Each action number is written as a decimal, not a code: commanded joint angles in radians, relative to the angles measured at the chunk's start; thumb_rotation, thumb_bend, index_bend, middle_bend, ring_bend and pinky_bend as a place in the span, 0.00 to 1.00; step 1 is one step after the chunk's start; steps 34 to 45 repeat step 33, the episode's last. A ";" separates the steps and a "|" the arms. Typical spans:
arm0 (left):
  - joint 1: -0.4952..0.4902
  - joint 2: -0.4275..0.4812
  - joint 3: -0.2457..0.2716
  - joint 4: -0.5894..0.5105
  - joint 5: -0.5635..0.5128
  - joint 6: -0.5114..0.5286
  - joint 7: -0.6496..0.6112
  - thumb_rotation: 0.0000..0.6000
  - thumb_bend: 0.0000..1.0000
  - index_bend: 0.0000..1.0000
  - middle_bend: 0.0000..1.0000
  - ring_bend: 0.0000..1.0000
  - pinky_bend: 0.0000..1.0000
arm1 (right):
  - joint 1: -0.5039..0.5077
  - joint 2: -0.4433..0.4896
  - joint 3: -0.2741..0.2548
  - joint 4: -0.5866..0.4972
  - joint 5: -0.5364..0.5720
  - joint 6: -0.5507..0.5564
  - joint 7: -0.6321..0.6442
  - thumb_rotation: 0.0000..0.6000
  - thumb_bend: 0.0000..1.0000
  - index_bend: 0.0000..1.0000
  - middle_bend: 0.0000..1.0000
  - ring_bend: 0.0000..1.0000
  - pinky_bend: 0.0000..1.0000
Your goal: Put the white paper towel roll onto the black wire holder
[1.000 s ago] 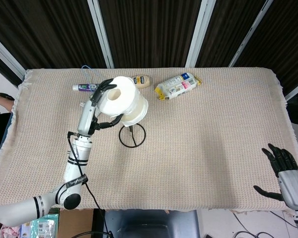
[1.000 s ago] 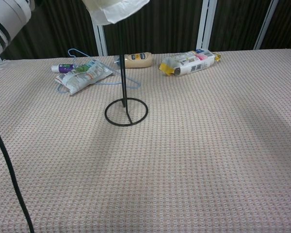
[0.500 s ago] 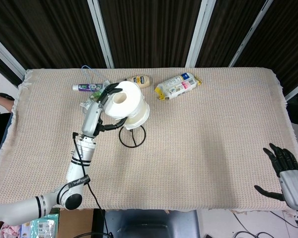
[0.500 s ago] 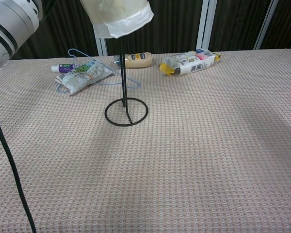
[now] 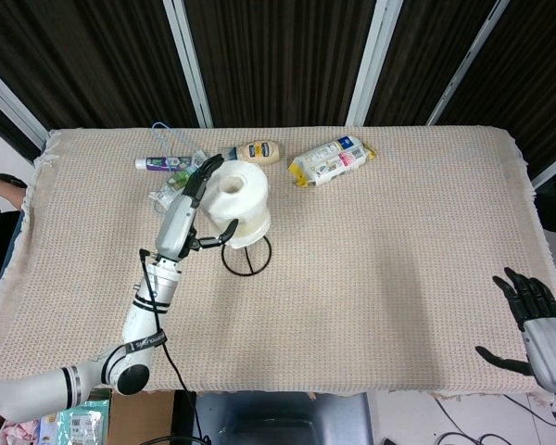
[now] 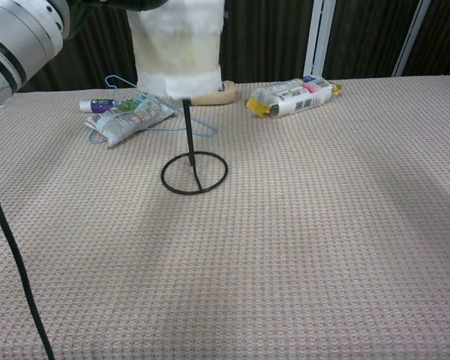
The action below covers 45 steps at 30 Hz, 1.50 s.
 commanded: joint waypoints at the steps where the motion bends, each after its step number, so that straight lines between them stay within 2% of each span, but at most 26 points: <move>1: -0.001 0.002 0.003 -0.005 0.000 0.001 0.007 1.00 0.37 0.00 0.00 0.00 0.03 | -0.001 0.001 0.000 0.000 -0.001 0.002 0.002 1.00 0.12 0.00 0.00 0.00 0.00; 5: 0.008 0.015 0.015 -0.028 0.016 0.010 0.005 1.00 0.36 0.00 0.00 0.00 0.03 | -0.002 0.000 -0.001 0.001 -0.004 0.003 0.002 1.00 0.12 0.00 0.00 0.00 0.00; 8: 0.033 0.049 0.050 -0.062 0.062 0.031 0.017 1.00 0.36 0.00 0.00 0.00 0.03 | -0.001 -0.001 -0.003 0.001 -0.009 0.002 -0.002 1.00 0.12 0.00 0.00 0.00 0.00; 11: 0.093 0.128 0.131 -0.097 0.148 0.062 0.036 1.00 0.38 0.00 0.00 0.00 0.02 | -0.002 -0.002 -0.007 0.001 -0.015 0.002 -0.006 1.00 0.12 0.00 0.00 0.00 0.00; 14: 0.180 0.247 0.251 -0.116 0.231 0.082 0.023 1.00 0.40 0.00 0.00 0.00 0.02 | -0.004 -0.006 -0.009 0.001 -0.019 0.002 -0.017 1.00 0.12 0.00 0.00 0.00 0.00; 17: 0.277 0.328 0.361 -0.076 0.296 0.139 0.016 1.00 0.40 0.00 0.00 0.00 0.02 | -0.002 -0.012 -0.014 -0.001 -0.025 -0.005 -0.032 1.00 0.12 0.00 0.00 0.00 0.00; 22: 0.422 0.335 0.504 0.087 0.369 0.243 0.062 1.00 0.40 0.00 0.00 0.00 0.01 | 0.001 -0.029 -0.019 -0.002 -0.031 -0.017 -0.068 1.00 0.12 0.00 0.00 0.00 0.00; 25: 0.509 0.297 0.553 0.169 0.369 0.300 0.151 1.00 0.41 0.00 0.00 0.00 0.01 | 0.004 -0.040 -0.020 -0.002 -0.031 -0.026 -0.087 1.00 0.12 0.00 0.00 0.00 0.00; 27: 0.544 0.260 0.564 0.207 0.361 0.310 0.192 1.00 0.42 0.00 0.00 0.00 0.01 | 0.006 -0.046 -0.021 -0.001 -0.033 -0.029 -0.101 1.00 0.12 0.00 0.00 0.00 0.00; 29: 0.544 0.273 0.577 0.197 0.371 0.289 0.262 1.00 0.43 0.00 0.00 0.00 0.00 | 0.005 -0.051 -0.022 0.001 -0.035 -0.029 -0.110 1.00 0.12 0.00 0.00 0.00 0.00; 33: 0.560 0.260 0.552 0.195 0.373 0.320 0.320 1.00 0.42 0.00 0.00 0.00 0.00 | 0.002 -0.057 -0.020 0.002 -0.035 -0.021 -0.121 1.00 0.12 0.00 0.00 0.00 0.00; 45: 0.560 0.260 0.552 0.195 0.373 0.320 0.320 1.00 0.42 0.00 0.00 0.00 0.00 | 0.002 -0.057 -0.020 0.002 -0.035 -0.021 -0.121 1.00 0.12 0.00 0.00 0.00 0.00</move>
